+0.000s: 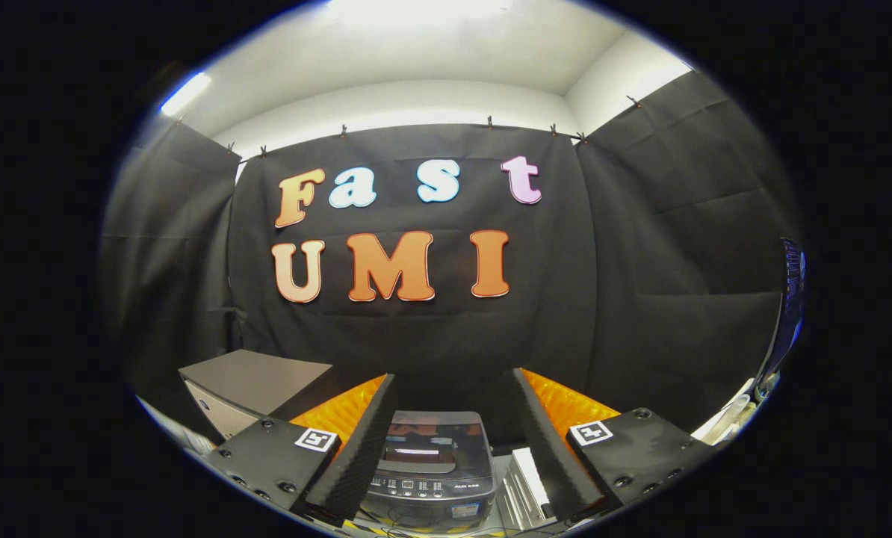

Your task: Put the clothes into the washing machine and then close the washing machine lid.

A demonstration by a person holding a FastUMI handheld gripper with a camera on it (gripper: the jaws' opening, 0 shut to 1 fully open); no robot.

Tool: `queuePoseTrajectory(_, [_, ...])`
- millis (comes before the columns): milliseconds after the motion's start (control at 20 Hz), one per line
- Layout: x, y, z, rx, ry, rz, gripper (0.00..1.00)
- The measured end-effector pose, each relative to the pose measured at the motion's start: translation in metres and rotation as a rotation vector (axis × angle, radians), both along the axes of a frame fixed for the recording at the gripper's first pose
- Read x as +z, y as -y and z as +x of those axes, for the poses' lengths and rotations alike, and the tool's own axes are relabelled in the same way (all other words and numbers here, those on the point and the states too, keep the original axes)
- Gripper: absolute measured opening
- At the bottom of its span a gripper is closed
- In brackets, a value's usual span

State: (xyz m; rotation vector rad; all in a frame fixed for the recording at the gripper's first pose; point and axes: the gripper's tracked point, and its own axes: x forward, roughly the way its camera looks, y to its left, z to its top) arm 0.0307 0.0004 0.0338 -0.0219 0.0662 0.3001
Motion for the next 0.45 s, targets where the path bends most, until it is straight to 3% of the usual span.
queuePoseTrajectory(450, [0.022, 0.006, 0.003, -0.030, 0.037, -0.033, 0.98])
